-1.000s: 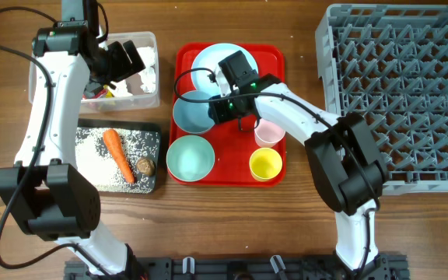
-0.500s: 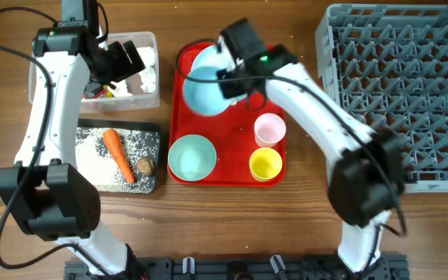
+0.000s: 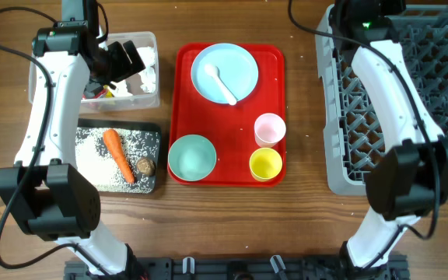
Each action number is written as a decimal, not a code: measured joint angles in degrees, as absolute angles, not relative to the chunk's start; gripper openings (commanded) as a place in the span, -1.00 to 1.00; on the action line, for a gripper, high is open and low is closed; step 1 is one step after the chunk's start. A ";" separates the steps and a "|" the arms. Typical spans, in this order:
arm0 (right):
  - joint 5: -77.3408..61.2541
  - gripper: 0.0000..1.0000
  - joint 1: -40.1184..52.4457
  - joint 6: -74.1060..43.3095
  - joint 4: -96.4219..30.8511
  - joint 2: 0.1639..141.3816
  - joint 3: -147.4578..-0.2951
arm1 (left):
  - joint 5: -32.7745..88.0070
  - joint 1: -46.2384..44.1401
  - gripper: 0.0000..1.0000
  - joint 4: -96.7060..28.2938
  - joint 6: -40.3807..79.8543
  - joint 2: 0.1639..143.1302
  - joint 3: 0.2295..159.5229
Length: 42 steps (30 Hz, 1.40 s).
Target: Sort waste into correct bins and load items into the dishwasher rack
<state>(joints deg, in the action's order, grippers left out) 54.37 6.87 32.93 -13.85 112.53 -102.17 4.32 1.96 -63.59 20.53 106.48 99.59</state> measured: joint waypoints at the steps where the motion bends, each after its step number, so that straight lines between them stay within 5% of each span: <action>1: 54.46 -0.91 6.31 35.57 -13.43 113.82 -102.17 | 4.32 1.96 1.00 -63.57 20.56 106.48 99.59; 11: 54.50 -0.91 4.16 47.31 -12.08 122.56 -102.15 | 4.32 1.96 1.00 -63.48 20.56 106.48 99.59; 28: 53.10 -0.88 3.40 41.12 -20.32 123.90 -102.59 | 4.32 1.96 1.00 -63.48 20.56 106.48 99.59; 30: 52.31 0.02 4.16 40.47 -21.78 123.90 -102.59 | 4.32 1.96 1.00 -63.48 20.56 106.48 99.59; 36: 49.98 0.98 7.38 40.71 -29.17 123.98 -102.48 | 4.32 1.96 1.00 -63.48 20.53 106.48 99.59; 42: 48.84 0.99 11.66 35.29 -33.47 124.14 -102.48 | 4.34 1.96 1.00 -63.48 20.56 106.48 99.59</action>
